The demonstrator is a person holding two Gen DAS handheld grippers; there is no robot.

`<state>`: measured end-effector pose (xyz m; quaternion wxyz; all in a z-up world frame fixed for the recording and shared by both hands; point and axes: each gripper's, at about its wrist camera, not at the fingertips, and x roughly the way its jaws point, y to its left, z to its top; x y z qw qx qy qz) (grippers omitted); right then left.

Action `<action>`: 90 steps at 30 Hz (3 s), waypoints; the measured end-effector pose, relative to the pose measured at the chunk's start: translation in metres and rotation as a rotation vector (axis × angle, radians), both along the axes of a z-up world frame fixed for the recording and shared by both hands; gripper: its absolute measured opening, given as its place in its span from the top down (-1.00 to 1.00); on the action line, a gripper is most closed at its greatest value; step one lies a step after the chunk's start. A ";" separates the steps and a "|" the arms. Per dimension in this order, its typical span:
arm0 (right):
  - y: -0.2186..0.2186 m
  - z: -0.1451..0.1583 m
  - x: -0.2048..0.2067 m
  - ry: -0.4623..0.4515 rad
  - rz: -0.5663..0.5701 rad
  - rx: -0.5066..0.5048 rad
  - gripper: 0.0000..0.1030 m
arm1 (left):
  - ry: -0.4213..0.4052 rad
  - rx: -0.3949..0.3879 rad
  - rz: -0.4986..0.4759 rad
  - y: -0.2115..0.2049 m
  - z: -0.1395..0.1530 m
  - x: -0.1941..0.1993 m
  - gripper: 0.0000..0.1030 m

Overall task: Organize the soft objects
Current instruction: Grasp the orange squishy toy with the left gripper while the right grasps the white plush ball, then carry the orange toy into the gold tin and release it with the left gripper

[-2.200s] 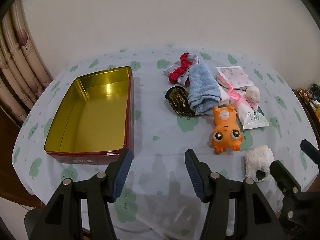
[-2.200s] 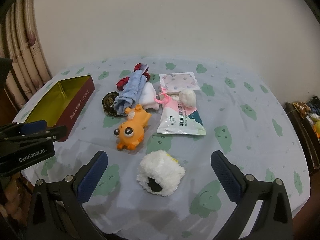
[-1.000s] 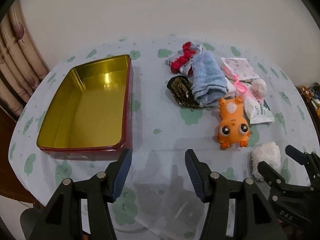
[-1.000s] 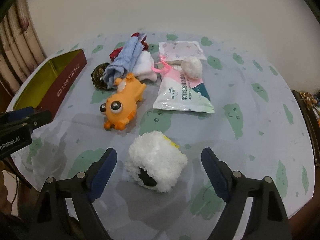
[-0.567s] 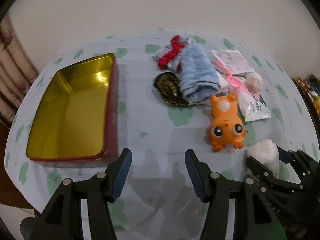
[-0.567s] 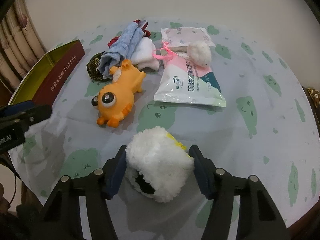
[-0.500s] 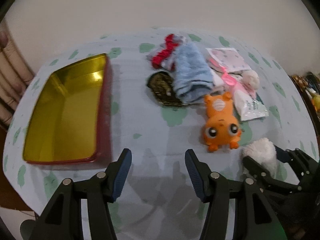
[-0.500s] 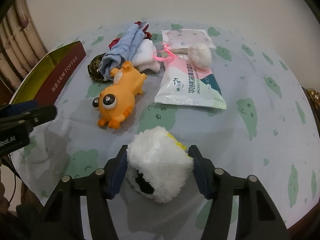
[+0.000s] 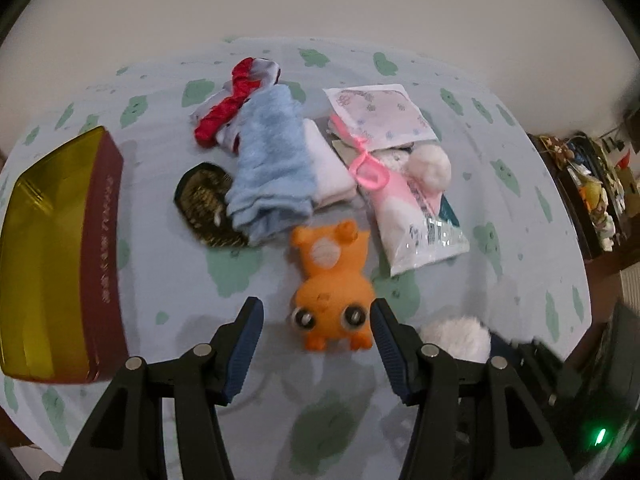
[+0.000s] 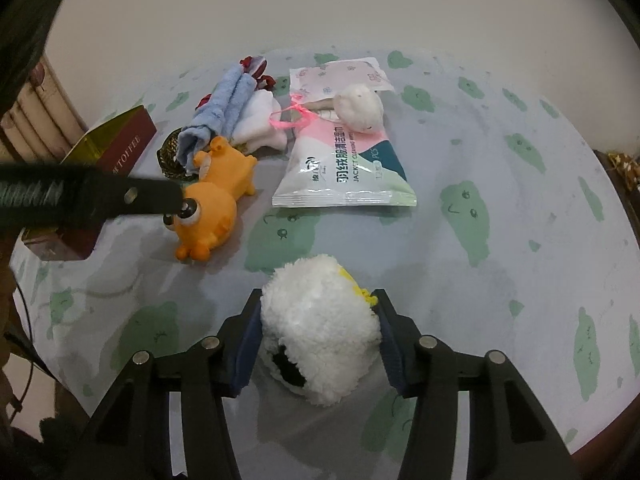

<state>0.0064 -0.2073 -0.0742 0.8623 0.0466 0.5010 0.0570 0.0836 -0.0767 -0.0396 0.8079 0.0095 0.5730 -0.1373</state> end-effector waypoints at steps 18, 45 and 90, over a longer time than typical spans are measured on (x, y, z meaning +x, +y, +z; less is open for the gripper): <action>-0.001 -0.001 -0.002 -0.015 0.004 0.029 0.05 | 0.069 0.094 0.038 -0.034 -0.042 0.037 -0.11; -0.001 -0.002 -0.004 -0.029 0.018 0.032 0.05 | -0.150 0.121 -0.040 -0.024 0.006 -0.009 0.13; 0.005 -0.006 -0.002 -0.018 0.022 -0.004 0.04 | -0.116 0.386 0.385 0.236 -0.014 0.052 0.08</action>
